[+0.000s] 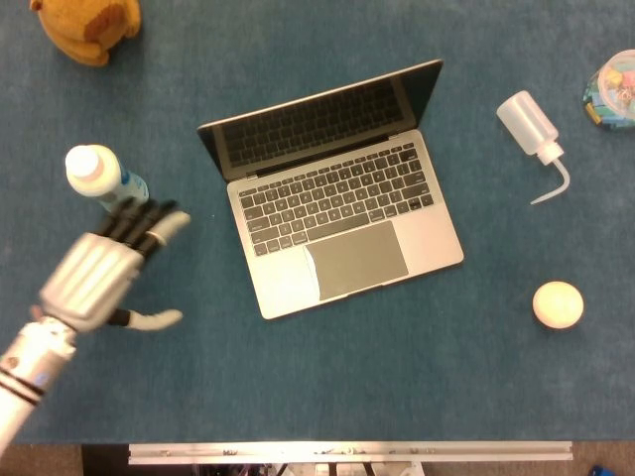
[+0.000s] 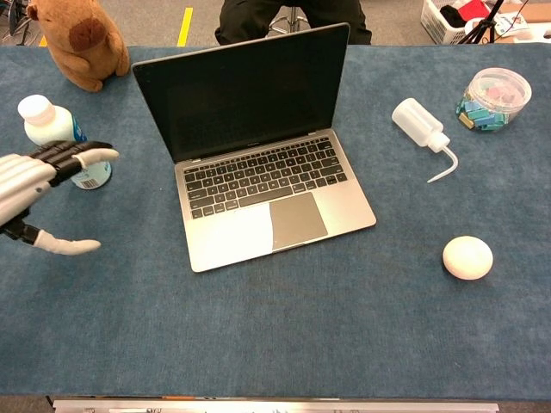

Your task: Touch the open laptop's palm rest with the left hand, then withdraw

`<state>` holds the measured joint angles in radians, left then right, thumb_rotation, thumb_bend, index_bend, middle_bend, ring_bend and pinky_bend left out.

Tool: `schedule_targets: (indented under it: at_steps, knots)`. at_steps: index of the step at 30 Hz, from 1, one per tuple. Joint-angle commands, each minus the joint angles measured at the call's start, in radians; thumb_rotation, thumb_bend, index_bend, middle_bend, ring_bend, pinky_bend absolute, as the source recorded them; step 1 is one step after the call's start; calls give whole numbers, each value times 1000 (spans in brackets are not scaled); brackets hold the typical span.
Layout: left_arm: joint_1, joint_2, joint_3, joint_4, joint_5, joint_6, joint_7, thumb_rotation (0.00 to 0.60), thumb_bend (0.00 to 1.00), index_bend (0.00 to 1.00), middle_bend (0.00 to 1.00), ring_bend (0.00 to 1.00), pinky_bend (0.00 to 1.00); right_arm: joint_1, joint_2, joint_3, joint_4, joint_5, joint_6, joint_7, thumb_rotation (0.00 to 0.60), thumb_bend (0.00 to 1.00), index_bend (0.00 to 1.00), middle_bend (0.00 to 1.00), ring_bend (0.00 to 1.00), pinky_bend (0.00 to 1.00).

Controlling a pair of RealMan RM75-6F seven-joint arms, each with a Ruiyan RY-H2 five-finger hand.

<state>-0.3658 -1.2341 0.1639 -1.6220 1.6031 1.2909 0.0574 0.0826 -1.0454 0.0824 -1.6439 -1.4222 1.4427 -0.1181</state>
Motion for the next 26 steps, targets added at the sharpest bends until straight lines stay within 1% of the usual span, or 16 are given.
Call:
schedule_targets:
  at_steps: [1,6,7,10,12,18,26]
  knots:
    - [46,45,-12,-20,-27,53,-2,369,119,37,52,0,0,0,0,1,-1,2,0,0,600,0,297,210,41,0]
    - [94,87,-10,-28,-43,94,4,373,120,47,58,0,0,-2,0,0,-3,5,0,-3,600,0,297,210,41,0]
    - [101,90,-14,-32,-49,100,4,399,120,51,58,0,0,-2,0,0,-3,5,0,-4,600,0,296,210,41,0]
    - [125,97,-30,-47,-72,125,15,570,119,56,59,0,0,-5,-1,-1,-5,7,2,-7,600,0,297,210,41,0]
    - [141,97,-42,-57,-84,143,18,595,120,56,60,0,0,-7,0,-2,-6,10,3,-8,600,0,297,210,41,0]
    - [171,88,-81,-69,-115,177,35,600,119,56,61,0,0,-11,6,1,-9,10,11,-5,600,0,297,210,41,0]
    - [187,88,-97,-70,-103,183,37,600,119,56,63,0,0,-15,7,-1,-11,10,15,-2,600,0,297,210,41,0]
